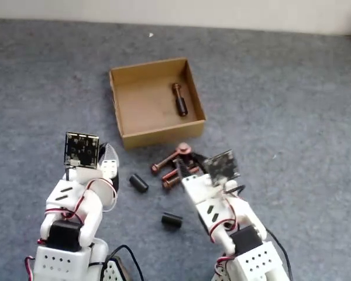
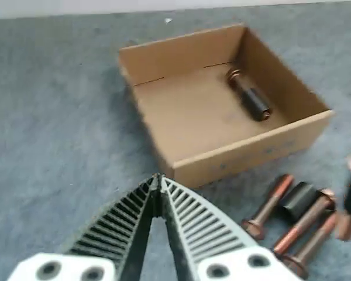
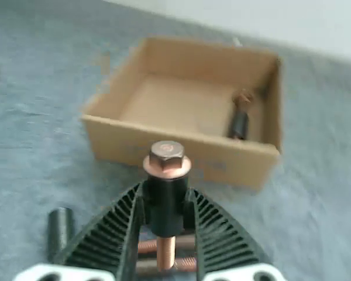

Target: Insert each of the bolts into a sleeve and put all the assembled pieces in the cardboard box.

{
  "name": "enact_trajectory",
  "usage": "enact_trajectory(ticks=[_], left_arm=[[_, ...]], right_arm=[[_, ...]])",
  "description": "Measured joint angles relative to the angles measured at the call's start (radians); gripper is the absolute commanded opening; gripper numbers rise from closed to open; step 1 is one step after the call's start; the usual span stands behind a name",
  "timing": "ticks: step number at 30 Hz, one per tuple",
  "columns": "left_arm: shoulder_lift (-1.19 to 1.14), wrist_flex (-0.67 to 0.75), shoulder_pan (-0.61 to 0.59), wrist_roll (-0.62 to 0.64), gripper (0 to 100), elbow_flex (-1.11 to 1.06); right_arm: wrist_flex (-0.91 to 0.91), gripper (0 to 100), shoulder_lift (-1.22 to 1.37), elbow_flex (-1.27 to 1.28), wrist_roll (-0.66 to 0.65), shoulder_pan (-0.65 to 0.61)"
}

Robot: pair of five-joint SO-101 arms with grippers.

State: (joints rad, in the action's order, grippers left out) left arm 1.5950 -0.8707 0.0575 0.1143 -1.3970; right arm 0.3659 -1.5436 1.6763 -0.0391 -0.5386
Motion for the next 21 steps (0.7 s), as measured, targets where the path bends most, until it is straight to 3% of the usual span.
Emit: enact_trajectory(ticks=[4,12,16,21], left_arm=[[0.000,0.000,-0.049,0.000,1,-0.051],[-0.002,0.000,-0.066,0.000,1,-0.178],[-0.002,0.000,-0.072,0.000,1,-0.181],[-0.002,0.000,-0.074,0.000,1,-0.181]], right_arm=[[0.083,0.5,0.000,-0.043,0.066,0.072],[0.092,0.5,0.055,-0.255,0.043,0.080],[0.081,0.5,0.267,-0.420,0.026,0.081],[-0.097,0.5,0.637,-0.608,0.026,0.081]])
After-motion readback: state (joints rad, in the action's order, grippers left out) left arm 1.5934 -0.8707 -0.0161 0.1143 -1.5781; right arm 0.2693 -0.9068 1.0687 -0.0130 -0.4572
